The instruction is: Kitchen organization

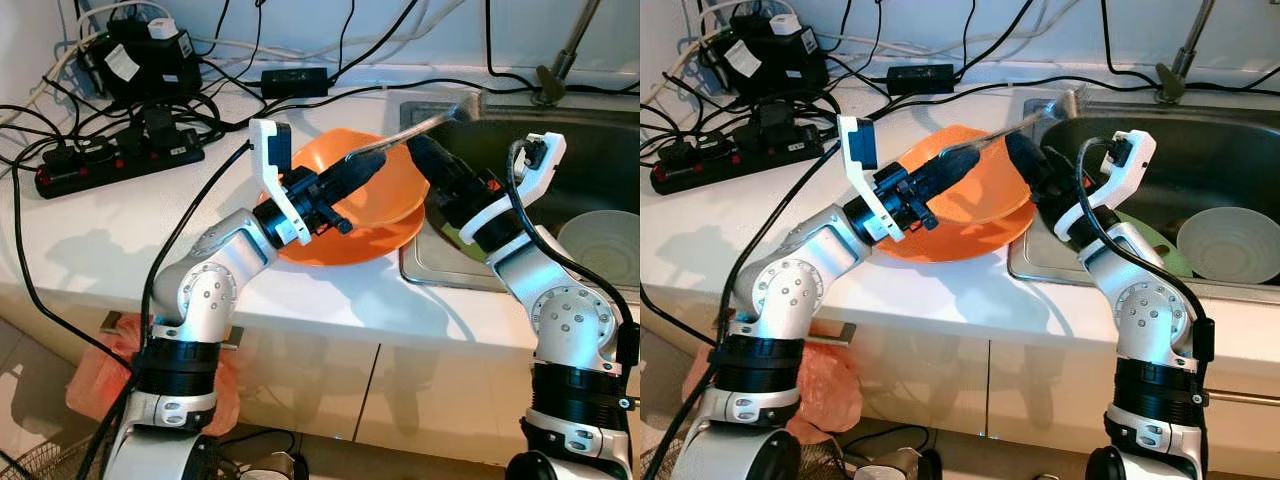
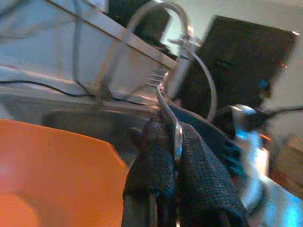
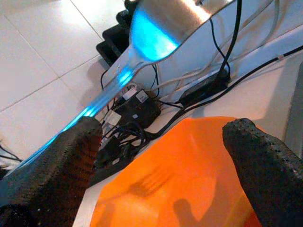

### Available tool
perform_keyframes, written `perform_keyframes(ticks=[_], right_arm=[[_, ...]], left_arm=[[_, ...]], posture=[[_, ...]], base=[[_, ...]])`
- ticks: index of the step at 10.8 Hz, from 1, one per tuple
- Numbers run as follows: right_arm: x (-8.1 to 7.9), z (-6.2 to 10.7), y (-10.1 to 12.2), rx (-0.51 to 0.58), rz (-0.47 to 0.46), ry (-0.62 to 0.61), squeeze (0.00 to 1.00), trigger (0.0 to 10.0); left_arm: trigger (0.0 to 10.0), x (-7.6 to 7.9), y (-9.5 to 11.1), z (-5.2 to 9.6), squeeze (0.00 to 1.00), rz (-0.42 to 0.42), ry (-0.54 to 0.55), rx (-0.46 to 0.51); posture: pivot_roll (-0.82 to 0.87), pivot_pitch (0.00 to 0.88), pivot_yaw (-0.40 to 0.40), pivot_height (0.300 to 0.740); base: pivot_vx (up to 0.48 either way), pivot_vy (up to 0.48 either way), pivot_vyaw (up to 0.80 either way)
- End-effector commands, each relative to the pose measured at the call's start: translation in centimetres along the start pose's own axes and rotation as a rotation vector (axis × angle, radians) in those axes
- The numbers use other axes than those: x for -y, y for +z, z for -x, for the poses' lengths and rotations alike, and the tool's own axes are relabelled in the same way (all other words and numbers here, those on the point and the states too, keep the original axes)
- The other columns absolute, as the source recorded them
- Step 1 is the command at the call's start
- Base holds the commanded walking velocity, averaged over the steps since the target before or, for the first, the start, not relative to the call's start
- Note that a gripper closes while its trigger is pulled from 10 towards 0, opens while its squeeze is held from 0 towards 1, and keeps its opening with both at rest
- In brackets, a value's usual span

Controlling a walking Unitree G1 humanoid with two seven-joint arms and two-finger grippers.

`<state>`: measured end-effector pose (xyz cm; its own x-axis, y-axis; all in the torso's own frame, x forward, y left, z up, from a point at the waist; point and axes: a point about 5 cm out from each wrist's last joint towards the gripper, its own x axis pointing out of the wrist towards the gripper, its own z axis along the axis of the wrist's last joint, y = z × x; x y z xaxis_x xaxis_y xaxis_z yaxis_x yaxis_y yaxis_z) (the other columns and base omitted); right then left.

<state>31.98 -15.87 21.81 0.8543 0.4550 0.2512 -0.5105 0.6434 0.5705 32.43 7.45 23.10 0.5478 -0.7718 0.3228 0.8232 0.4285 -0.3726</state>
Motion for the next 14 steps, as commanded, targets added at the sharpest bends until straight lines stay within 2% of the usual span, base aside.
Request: perform_keyframes(ticks=[1, 2, 5, 6, 7, 9, 13, 14], right_arm=[[-0.6, -0.1, 0.5, 0.005, 0.006, 0.038, 1.00, 10.0], [-0.5, 0.3, 0.5, 0.003, 0.009, 0.038, 1.00, 10.0], [-0.5, 0.6, 0.5, 0.009, -0.014, 0.045, 1.00, 10.0], [-0.7, 0.5, 0.4, 0.009, -0.028, 0.051, 0.91, 10.0], [-0.8, 0.2, 0.3, 0.012, -0.049, 0.058, 0.00, 10.0], [-0.9, -0.3, 0.2, 0.021, -0.090, 0.061, 0.00, 10.0], [-1.0, -1.2, -0.3, 0.029, -0.115, 0.057, 0.00, 10.0], [-1.0, -1.4, -0.2, 0.042, -0.120, 0.059, 0.00, 1.2]], left_arm=[[0.0, -0.6, 1.1, 0.0, 0.00, -0.038, 0.046, 0.039], [0.0, -1.2, 1.5, 0.0, 0.00, -0.052, 0.093, 0.062], [0.0, -0.5, 0.4, -0.3, 0.00, -0.025, 0.036, 0.012], [0.0, -0.2, 0.0, -0.4, 0.00, -0.017, 0.010, 0.000], [0.0, 0.4, -0.5, -0.4, 0.00, 0.002, -0.034, -0.017], [0.0, 1.1, -0.6, -0.6, 0.00, 0.028, -0.086, -0.025], [0.0, 1.8, -0.7, -0.5, 0.00, 0.059, -0.138, -0.035], [0.0, 2.0, -0.7, -0.4, 0.00, 0.065, -0.150, -0.039]], posture=[[0.06, 0.064, 0.059, 0.740], [0.06, 0.066, 0.061, 0.740], [0.06, 0.069, 0.055, 0.740], [0.06, 0.070, 0.053, 0.740], [0.06, 0.070, 0.052, 0.740], [0.06, 0.069, 0.054, 0.740], [0.06, 0.068, 0.054, 0.740], [0.06, 0.068, 0.053, 0.740]], base=[[0.000, 0.000, 0.00], [0.000, 0.000, 0.00], [0.000, 0.000, 0.00], [0.000, 0.000, 0.00], [0.000, 0.000, 0.00], [0.000, 0.000, 0.00], [0.000, 0.000, 0.00], [0.000, 0.000, 0.00]])
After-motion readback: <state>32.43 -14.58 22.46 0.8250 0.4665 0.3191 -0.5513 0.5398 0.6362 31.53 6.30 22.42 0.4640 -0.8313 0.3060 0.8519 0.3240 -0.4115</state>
